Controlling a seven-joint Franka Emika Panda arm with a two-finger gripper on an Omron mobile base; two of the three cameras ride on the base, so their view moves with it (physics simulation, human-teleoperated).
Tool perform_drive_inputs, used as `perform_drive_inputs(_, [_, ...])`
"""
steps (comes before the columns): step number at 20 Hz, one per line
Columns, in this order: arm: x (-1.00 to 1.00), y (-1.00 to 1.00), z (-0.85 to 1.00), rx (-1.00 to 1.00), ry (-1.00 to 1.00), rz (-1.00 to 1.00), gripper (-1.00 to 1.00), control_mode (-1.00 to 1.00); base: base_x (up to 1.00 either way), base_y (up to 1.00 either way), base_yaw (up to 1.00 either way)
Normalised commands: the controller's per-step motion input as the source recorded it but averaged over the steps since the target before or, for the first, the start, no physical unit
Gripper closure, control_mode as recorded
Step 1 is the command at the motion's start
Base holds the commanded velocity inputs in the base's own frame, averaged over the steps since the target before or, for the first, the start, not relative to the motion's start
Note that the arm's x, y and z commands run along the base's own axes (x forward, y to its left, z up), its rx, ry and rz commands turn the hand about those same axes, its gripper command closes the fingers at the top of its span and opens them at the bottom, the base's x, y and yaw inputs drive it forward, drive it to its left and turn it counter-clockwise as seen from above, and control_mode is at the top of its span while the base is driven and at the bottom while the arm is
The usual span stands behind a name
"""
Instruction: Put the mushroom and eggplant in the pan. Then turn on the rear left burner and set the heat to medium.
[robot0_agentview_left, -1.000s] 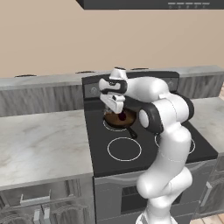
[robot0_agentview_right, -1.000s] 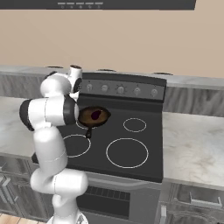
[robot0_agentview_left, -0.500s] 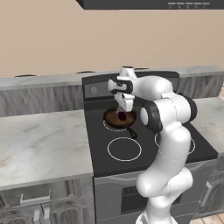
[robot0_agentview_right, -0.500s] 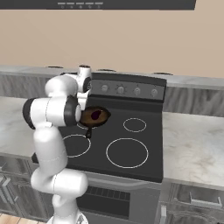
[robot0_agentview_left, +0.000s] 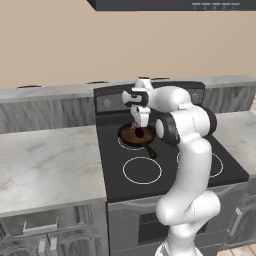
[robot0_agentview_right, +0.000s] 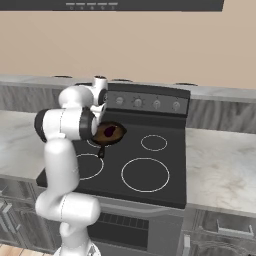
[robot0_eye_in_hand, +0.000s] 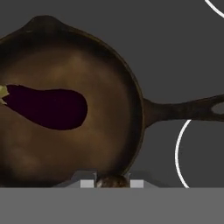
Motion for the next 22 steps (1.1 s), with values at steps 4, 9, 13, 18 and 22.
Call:
perform_drive_inputs(4, [0.09, 0.00, -0.33, -0.06, 0.02, -0.09, 1.00, -1.00, 0.00, 0.00, 0.00])
perform_drive_inputs(9, [0.20, 0.00, -0.30, -0.07, 0.01, -0.05, 1.00, -1.00, 0.00, 0.00, 0.00])
perform_drive_inputs(13, [0.19, -0.02, -0.31, -0.05, 0.00, -0.03, 1.00, -1.00, 0.00, 0.00, 0.00])
perform_drive_inputs(18, [0.02, 0.00, -0.04, 0.00, 0.00, 0.00, 1.00, -1.00, 0.00, 0.00, 0.00])
perform_drive_inputs(22, [0.03, 0.00, -0.13, 0.01, 0.00, 0.00, -1.00, -1.00, 0.00, 0.00, 0.00])
